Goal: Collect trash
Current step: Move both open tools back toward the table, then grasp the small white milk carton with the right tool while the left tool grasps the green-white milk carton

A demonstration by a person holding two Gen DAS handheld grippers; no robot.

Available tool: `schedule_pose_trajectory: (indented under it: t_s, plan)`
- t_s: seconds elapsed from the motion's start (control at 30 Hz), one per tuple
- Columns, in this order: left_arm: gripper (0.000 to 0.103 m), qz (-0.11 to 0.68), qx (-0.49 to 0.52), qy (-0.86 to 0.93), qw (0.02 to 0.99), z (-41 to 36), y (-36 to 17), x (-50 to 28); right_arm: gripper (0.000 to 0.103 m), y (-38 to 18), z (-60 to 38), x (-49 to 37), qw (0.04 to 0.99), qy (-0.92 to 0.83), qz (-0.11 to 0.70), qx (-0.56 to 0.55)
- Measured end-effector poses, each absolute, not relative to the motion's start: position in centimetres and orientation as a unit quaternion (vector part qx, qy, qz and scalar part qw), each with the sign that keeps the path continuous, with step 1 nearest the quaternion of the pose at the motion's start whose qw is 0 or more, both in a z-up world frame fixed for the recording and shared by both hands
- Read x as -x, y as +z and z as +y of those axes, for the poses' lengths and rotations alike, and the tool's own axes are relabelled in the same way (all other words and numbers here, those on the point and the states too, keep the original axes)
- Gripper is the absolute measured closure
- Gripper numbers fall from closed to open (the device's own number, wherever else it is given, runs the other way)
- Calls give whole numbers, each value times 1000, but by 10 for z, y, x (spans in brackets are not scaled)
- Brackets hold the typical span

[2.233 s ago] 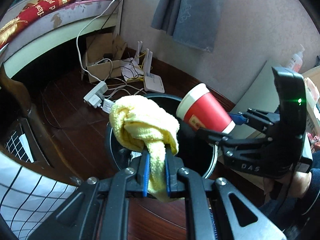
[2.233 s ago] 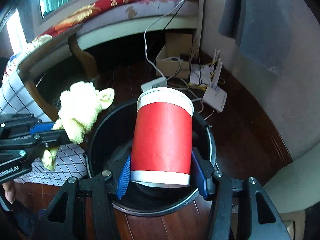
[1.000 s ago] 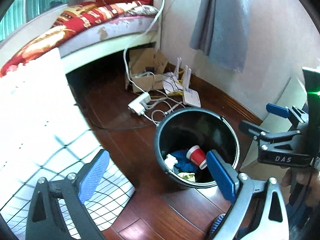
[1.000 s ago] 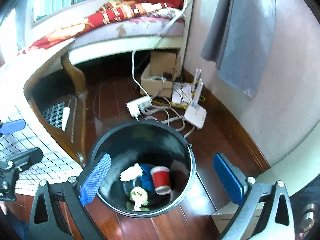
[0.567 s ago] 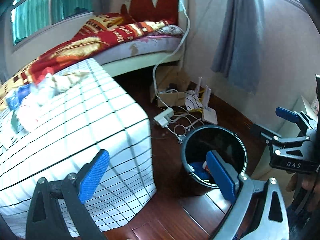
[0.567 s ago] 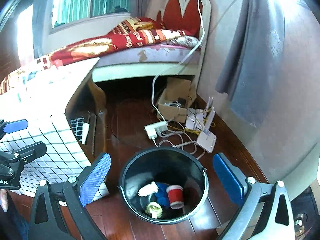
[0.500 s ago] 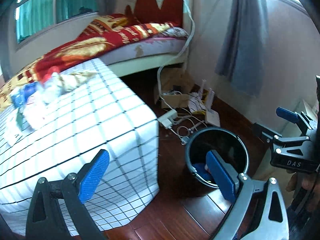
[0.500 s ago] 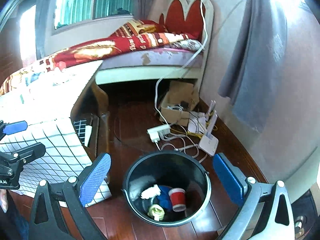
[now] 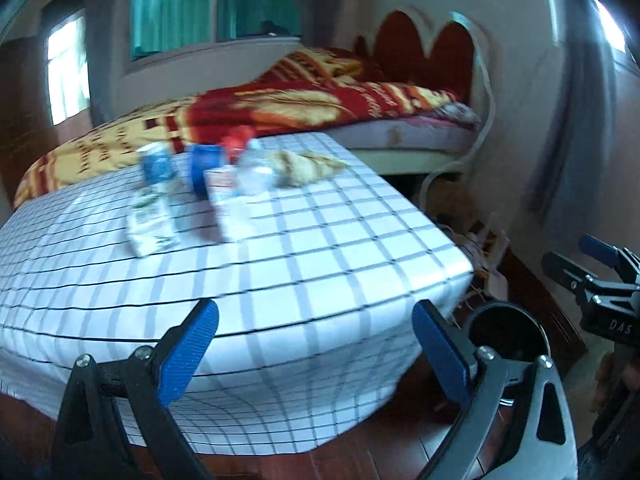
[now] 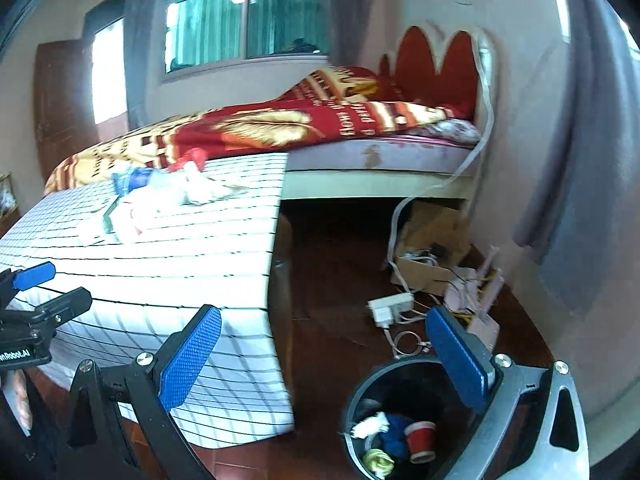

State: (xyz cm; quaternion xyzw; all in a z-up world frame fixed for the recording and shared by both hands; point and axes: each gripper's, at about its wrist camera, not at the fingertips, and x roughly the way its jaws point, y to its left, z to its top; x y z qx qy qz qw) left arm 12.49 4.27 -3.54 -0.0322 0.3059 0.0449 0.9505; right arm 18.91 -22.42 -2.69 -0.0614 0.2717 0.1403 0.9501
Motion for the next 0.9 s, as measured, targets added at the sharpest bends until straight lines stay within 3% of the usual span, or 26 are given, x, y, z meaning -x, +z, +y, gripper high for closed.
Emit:
schedule_pose_trajectory:
  t_s: [0.4,0.6,0.77,0.9]
  plan:
    - [13,292,89,151,940,162,-36,-101,0,-23,-92,-199,926,264,255,88]
    - [13,297,93,177,934,195,-39,-109,7,-24,-29,-208,907,316,255,111]
    - [13,296,93,182,933,208,-38,-119,20,-39,12,-233,890,335,284,121]
    - [13,307,92,183,929,215,-44,-132,22,-52,31,-258,882,337,310,114]
